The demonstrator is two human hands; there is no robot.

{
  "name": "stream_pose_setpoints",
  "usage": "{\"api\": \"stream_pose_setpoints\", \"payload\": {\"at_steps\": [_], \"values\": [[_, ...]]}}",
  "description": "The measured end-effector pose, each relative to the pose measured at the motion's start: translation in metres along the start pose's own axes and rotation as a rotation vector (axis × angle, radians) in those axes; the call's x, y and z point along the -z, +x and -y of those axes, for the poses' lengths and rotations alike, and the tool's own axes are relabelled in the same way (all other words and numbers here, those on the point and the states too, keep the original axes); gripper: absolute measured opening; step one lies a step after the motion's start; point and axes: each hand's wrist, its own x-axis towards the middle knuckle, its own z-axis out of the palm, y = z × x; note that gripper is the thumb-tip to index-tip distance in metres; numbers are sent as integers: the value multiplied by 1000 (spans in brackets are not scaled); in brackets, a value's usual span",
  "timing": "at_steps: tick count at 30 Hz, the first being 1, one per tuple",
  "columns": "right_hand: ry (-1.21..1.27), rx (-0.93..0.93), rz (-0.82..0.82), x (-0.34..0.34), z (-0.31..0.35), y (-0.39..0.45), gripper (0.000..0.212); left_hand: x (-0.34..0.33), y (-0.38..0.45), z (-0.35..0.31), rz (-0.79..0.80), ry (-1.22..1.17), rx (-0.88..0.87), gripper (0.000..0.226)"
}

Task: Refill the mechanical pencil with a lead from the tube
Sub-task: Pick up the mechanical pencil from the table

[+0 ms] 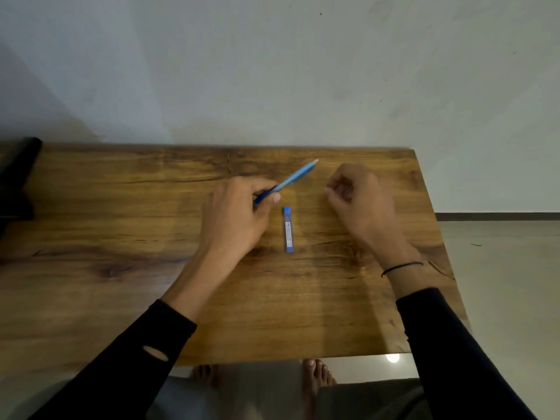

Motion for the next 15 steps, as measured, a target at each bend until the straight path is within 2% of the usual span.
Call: {"api": "stream_pose_setpoints", "payload": {"at_steps": [4, 8, 10, 12, 15], "values": [[-118, 5, 30, -10, -4, -1, 11, -1, 1, 2, -33, -12, 3, 17], [-60, -17, 69, -2, -4, 2, 14, -1, 1, 1, -6, 6, -5, 19], [5, -33, 47, 8, -6, 3, 18, 0, 1, 0, 0, 8, -7, 20], [115, -48, -27, 18, -5, 4, 12, 1, 0, -1, 7, 12, -10, 21], [423, -62, -60, 25, 1, 6, 7, 0, 0, -4, 30, 32, -29, 24]]}}
